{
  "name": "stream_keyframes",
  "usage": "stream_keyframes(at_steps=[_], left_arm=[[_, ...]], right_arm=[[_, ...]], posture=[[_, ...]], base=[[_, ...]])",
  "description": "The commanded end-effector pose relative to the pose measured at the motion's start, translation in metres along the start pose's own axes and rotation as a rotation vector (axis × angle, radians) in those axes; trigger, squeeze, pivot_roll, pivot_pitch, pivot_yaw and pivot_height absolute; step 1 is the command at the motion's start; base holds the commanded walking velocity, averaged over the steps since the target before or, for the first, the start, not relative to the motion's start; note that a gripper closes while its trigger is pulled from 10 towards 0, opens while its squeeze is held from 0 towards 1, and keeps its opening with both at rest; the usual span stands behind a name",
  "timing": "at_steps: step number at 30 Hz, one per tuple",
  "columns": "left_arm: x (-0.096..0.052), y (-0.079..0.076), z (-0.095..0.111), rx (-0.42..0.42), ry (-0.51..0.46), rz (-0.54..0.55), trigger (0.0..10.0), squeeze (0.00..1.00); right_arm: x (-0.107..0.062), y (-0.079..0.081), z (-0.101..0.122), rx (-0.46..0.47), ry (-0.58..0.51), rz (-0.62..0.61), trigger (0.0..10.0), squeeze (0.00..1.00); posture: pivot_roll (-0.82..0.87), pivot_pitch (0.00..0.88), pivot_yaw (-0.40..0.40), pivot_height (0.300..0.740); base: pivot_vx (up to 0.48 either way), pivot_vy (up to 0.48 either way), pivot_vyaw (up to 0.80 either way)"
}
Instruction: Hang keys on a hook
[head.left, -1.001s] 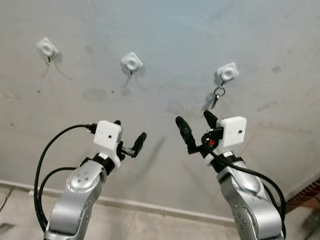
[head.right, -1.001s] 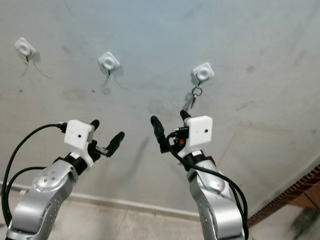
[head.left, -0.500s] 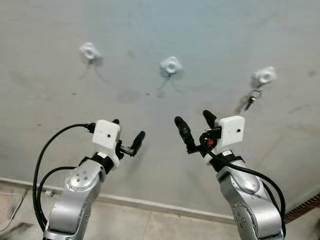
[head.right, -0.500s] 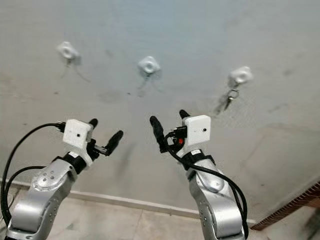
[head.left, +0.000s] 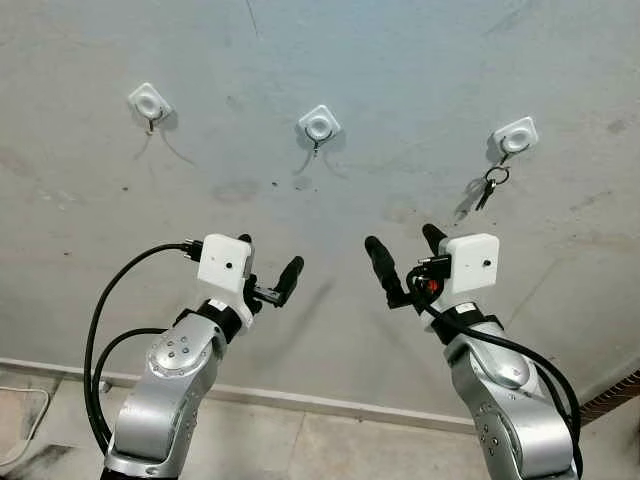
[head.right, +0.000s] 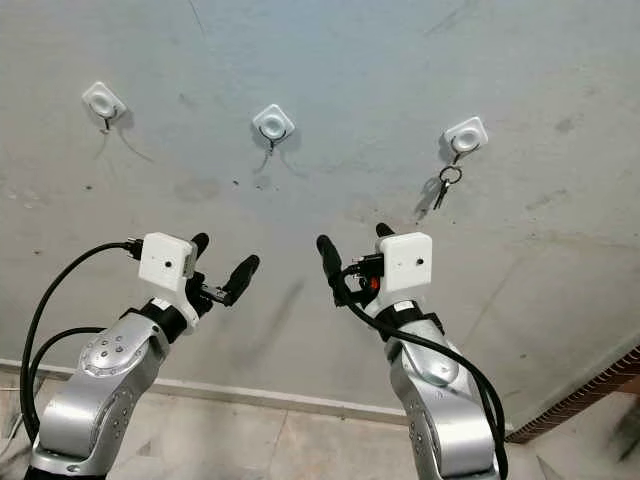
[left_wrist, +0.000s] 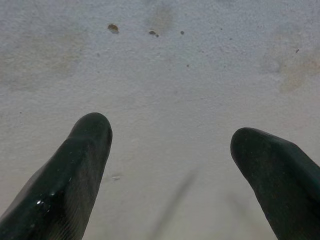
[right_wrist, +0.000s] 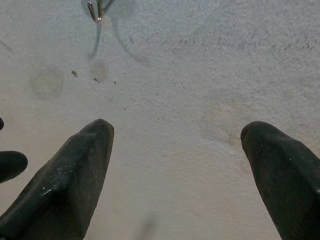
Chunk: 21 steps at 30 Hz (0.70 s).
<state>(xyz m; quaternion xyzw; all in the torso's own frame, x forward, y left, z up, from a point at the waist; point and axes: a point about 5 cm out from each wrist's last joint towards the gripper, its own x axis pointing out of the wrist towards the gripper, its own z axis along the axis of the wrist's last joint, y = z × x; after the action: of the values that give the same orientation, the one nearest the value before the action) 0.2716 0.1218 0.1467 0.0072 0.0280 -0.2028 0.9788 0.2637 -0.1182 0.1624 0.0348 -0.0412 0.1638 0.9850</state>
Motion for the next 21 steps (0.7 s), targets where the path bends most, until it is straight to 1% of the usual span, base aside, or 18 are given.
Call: stream_keyframes(at_steps=[1, 10, 21], left_arm=[[0.0005, -0.0014, -0.0027, 0.002, 0.021, 0.000, 10.0, 0.00], [0.0006, 0.0007, -0.0039, 0.004, 0.030, 0.013, 10.0, 0.00], [0.0007, 0.0011, -0.0048, 0.007, 0.033, 0.011, 10.0, 0.00]], right_arm=[[-0.0009, 0.0002, 0.0021, 0.005, -0.001, -0.005, 10.0, 0.00], [0.0003, 0.0034, 0.0036, 0.016, -0.002, 0.027, 10.0, 0.00], [0.0001, 0.0037, 0.0022, 0.019, 0.005, 0.030, 10.0, 0.00]], posture=[[0.11, 0.000, -0.033, 0.740], [0.11, 0.000, -0.033, 0.740], [0.12, 0.000, -0.037, 0.740]], base=[[0.000, 0.000, 0.00], [0.000, 0.000, 0.00], [0.000, 0.000, 0.00]])
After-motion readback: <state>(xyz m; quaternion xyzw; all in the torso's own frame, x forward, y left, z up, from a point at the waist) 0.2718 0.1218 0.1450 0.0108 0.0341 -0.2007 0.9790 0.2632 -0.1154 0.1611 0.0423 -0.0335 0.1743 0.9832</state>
